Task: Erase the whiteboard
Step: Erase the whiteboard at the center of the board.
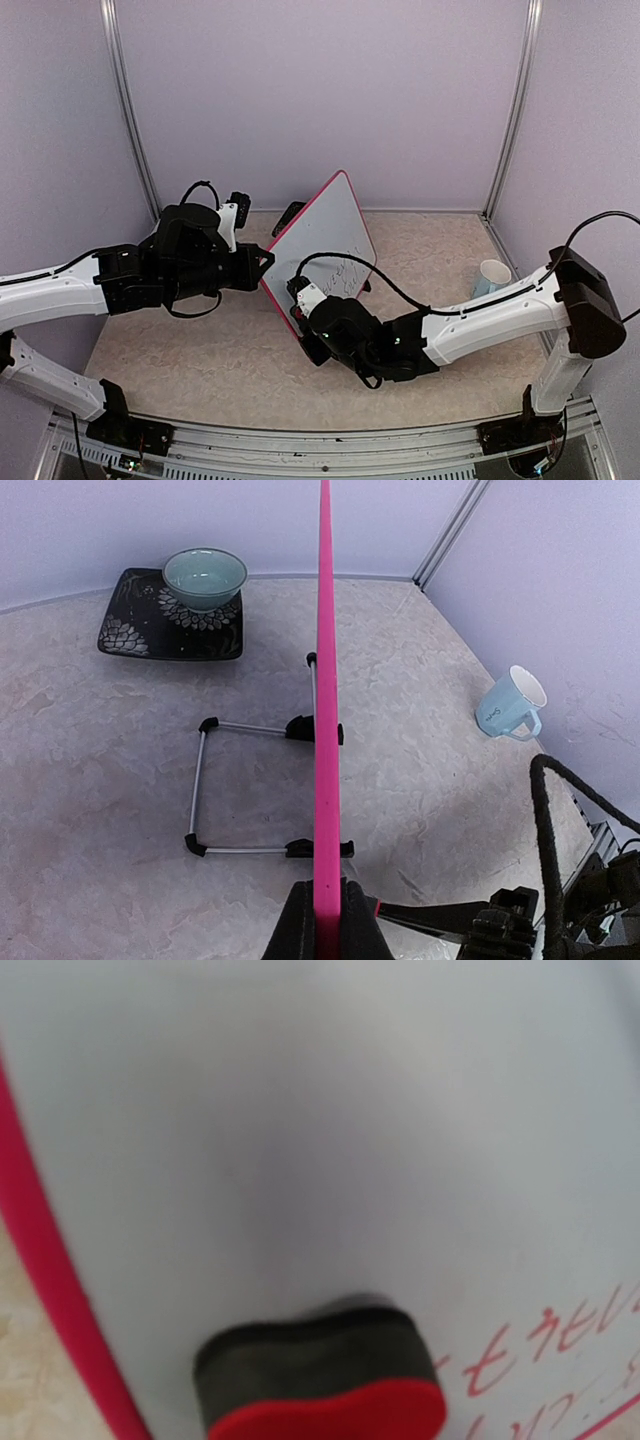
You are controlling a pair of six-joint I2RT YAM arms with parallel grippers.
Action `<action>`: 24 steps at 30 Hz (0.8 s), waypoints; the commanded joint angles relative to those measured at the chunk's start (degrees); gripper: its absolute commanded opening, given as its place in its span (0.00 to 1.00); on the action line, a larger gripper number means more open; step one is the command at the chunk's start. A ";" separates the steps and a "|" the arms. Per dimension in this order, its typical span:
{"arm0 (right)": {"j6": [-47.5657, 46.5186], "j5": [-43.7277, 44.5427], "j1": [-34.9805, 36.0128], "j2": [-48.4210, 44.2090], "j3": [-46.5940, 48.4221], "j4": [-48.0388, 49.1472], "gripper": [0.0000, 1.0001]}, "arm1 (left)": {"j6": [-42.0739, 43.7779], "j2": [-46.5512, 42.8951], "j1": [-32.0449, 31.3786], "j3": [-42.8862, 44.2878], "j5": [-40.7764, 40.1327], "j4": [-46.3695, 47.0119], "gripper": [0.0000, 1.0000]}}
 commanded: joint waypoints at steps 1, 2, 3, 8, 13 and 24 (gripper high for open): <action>3.59 -1.11 -0.34 3.40 0.33 -3.46 0.25 | -0.44 -0.93 -1.37 -0.37 4.46 0.78 0.00; 3.83 -1.16 -0.33 3.30 0.12 -3.58 0.25 | -0.44 -0.98 -1.37 -0.35 4.45 0.72 0.00; 4.02 -1.18 -0.34 3.31 -0.10 -3.68 0.25 | -0.44 -1.02 -1.37 -0.40 4.49 0.75 0.00; 4.38 -2.40 -0.34 3.14 -1.15 -3.59 0.25 | -0.44 -1.29 -1.37 -0.39 4.36 0.61 0.00; 4.55 -4.66 -0.25 3.27 -2.65 -2.68 0.24 | -0.38 -1.29 -1.37 -0.11 4.28 0.47 0.00; 5.22 -5.49 -0.21 3.06 -4.73 -2.58 0.24 | -0.05 -0.66 -1.37 0.71 4.29 0.27 0.00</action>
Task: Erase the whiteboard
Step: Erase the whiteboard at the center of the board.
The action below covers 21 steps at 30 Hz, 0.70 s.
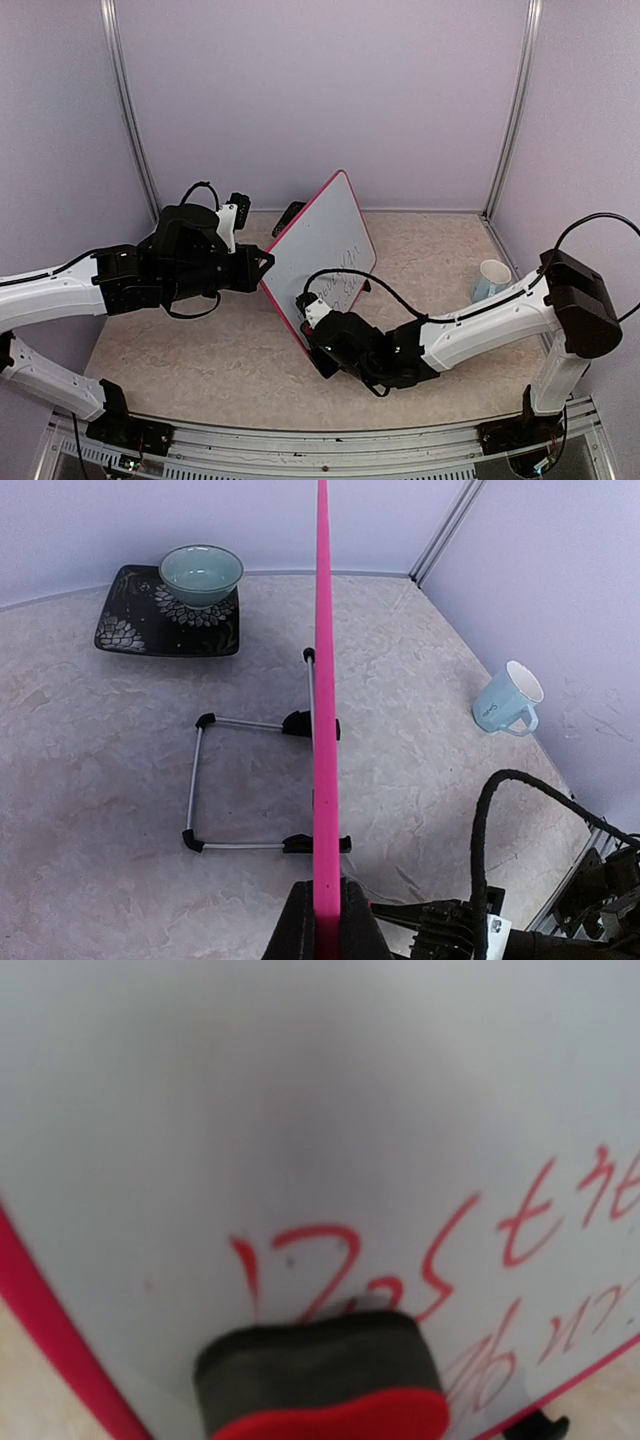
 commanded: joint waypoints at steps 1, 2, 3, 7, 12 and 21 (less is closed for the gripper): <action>-0.04 -3.47 -0.15 1.88 -0.77 -0.93 0.24 | -0.01 -0.24 -1.35 0.85 3.73 0.74 0.00; -0.49 -3.57 -0.14 1.73 -0.23 -0.95 0.24 | 0.04 -0.18 -1.35 0.82 3.72 0.73 0.00; -1.34 -3.55 -0.15 1.54 0.30 -1.04 0.24 | 0.01 -0.15 -1.35 0.82 3.72 0.87 0.00; -4.97 -2.13 -0.22 0.97 4.51 -1.24 0.25 | -0.30 0.16 -1.35 0.45 4.22 1.19 0.00; -9.26 0.44 -0.31 1.14 10.32 -2.75 0.25 | -0.40 0.12 -1.44 0.39 4.23 1.12 0.00; -8.50 1.22 -0.87 1.94 14.15 -5.50 0.25 | -0.43 -0.74 -1.53 -0.84 3.72 1.42 0.00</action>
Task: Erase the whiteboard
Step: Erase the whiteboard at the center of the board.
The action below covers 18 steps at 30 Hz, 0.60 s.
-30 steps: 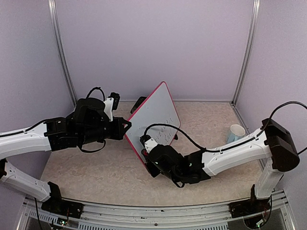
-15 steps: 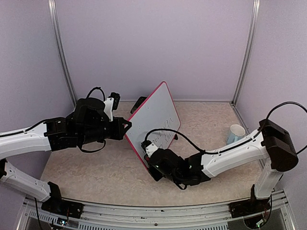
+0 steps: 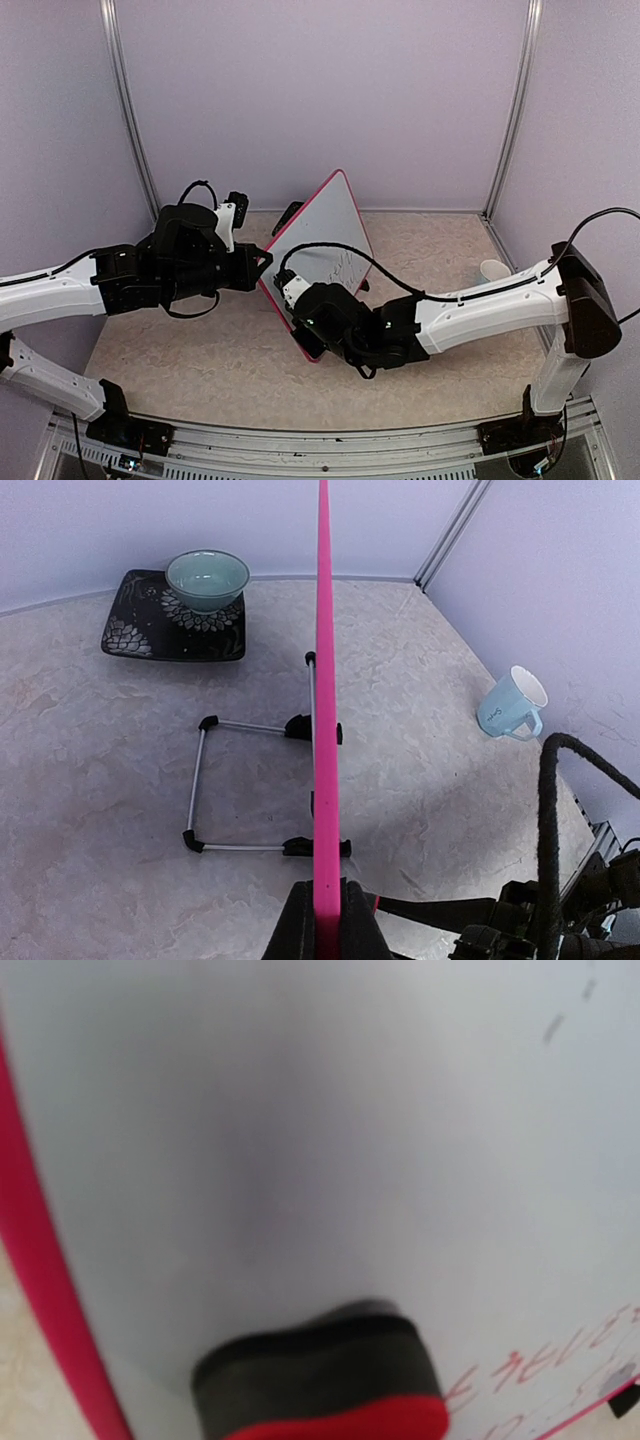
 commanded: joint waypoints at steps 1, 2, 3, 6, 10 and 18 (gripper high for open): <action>1.58 -1.31 -0.85 2.25 1.86 3.24 0.25 | -0.64 -0.50 -1.48 -0.87 4.47 1.47 0.00; 2.75 -1.67 -1.09 2.69 1.38 2.93 0.25 | -0.64 -0.51 -1.48 -0.94 4.51 1.53 0.00; 4.07 -2.18 -1.44 3.23 0.76 2.62 0.25 | -0.56 -0.59 -1.48 -1.07 4.50 1.63 0.00; 7.46 -3.30 -2.14 4.12 -1.76 2.93 0.25 | -0.41 -0.60 -1.48 -1.07 4.50 1.61 0.00; 10.19 -4.54 -2.98 5.04 -4.13 2.89 0.25 | -0.23 -0.76 -1.48 -1.18 4.38 1.55 0.00; 11.44 -5.74 -3.20 5.34 -5.79 2.86 0.24 | -0.50 -1.34 -1.48 -1.55 4.42 1.54 0.00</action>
